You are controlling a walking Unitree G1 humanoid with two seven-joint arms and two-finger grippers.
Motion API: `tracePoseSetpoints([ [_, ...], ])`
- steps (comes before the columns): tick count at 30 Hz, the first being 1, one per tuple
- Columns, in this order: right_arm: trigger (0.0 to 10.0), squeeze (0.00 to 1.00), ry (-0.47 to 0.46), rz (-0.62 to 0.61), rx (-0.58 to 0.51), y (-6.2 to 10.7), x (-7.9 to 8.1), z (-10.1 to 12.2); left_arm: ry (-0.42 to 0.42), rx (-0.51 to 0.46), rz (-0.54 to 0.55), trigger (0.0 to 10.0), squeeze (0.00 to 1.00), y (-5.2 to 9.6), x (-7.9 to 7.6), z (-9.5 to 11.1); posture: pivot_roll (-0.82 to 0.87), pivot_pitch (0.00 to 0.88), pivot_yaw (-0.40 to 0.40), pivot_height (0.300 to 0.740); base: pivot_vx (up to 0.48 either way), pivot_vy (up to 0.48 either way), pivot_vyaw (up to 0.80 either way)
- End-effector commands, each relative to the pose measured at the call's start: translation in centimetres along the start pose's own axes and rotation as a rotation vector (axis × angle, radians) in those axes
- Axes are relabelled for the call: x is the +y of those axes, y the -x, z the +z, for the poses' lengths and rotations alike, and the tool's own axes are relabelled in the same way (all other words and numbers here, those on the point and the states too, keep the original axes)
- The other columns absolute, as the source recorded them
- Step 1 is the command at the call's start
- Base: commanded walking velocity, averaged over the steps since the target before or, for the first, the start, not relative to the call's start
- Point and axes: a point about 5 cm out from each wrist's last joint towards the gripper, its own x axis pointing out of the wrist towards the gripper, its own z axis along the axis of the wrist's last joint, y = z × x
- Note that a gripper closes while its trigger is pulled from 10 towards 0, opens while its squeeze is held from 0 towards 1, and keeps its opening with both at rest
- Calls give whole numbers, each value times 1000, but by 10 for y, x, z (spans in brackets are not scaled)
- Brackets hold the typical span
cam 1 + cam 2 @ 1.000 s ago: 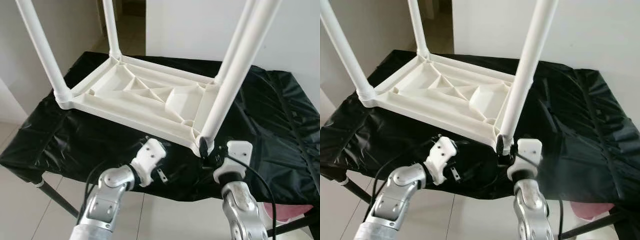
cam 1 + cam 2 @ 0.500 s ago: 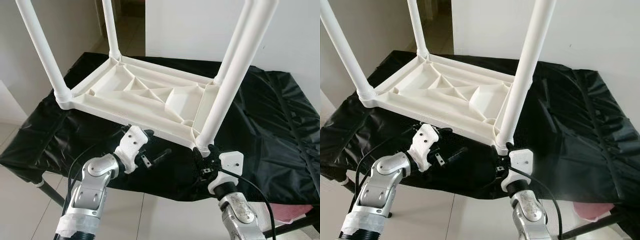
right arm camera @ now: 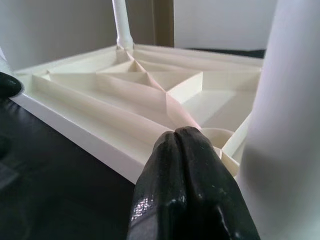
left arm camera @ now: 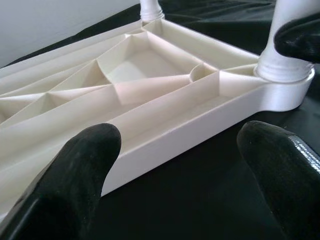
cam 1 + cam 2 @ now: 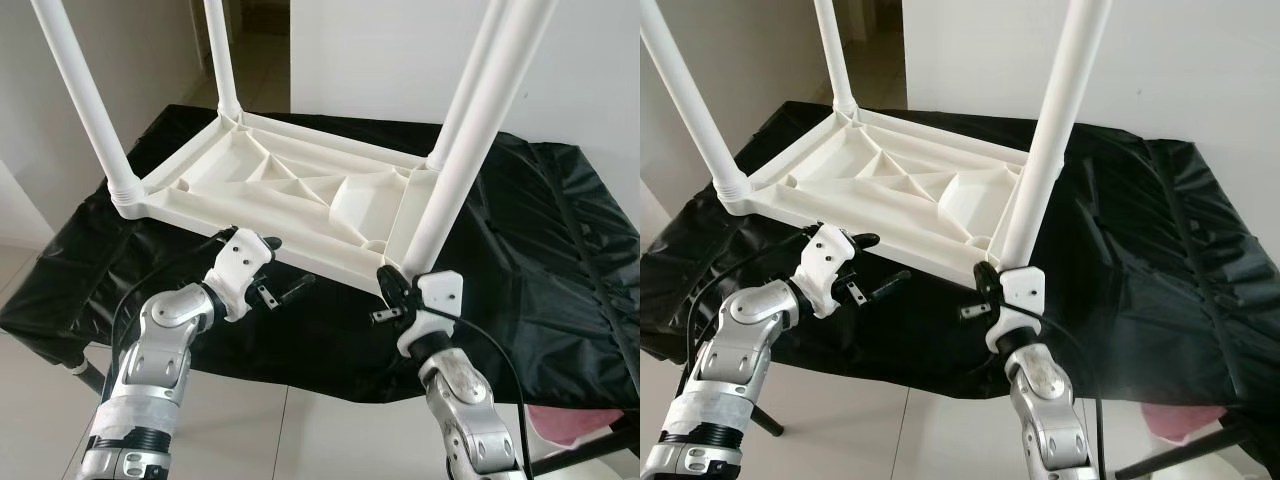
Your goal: Building children table
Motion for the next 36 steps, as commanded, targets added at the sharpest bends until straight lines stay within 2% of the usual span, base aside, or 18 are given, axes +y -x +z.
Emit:
tracePoseSetpoints([
  [1,10000,0,-7,-50,21,0,-9,-7,-18,14,184,10000,0,1,13,-2,-3,66,-7,740,0,0,0],
  [9,10000,0,-42,-178,29,-16,-15,-14,-30,-2,188,10000,0,-5,23,2,-17,67,7,740,0,0,0],
  [11,10000,0,-33,-254,23,-23,-15,-16,-35,-15,183,10000,0,-10,24,5,-22,66,14,740,0,0,0],
  [16,10000,0,-36,-339,21,-23,-23,-18,-36,-28,181,10000,0,-14,24,7,-21,66,15,740,0,0,0],
  [17,10000,0,-20,-376,26,-22,-29,-19,-35,-32,178,10000,0,-15,24,8,-22,68,17,740,0,0,0],
  [18,10000,0,4,-429,39,-19,-42,-22,-36,-33,174,10000,0,-16,24,7,-22,67,17,740,0,0,0],
  [20,10000,0,4,-429,39,-19,-42,-22,-36,-33,174,10000,0,-16,24,7,-22,67,17,740,0,0,0],
  [21,10000,0,12,-448,46,-17,-48,-23,-37,-32,172,10000,0,-16,23,7,-22,67,17,740,0,0,0],
  [23,10000,0,55,-525,53,-12,-73,-24,-49,-24,166,10000,0,-17,23,5,-27,70,20,740,0,0,0],
  [24,10000,0,55,-525,53,-12,-73,-24,-49,-24,166,10000,0,-17,23,5,-27,70,20,740,0,0,0],
  [25,10000,0,82,-583,49,-9,-92,-22,-58,-20,159,10000,0,-18,23,3,-27,69,20,740,0,0,0],
  [26,10000,0,82,-583,49,-9,-92,-22,-58,-20,159,10000,0,-18,23,3,-27,69,20,740,0,0,0],
  [28,10000,0,109,-618,41,-7,-105,-19,-57,-22,155,10000,0,-20,22,3,-29,69,22,740,0,0,0],
  [29,10000,0,109,-618,41,-7,-105,-19,-57,-22,155,10000,0,-20,22,3,-29,69,22,740,0,0,0],
  [30,10000,0,144,-633,33,-5,-113,-15,-57,-25,151,10000,0,-22,23,4,-27,68,24,740,0,0,0],
  [36,10000,0,146,-631,31,-2,-123,-15,-61,-29,147,10000,0,-23,24,5,-33,68,31,740,0,0,0],
])
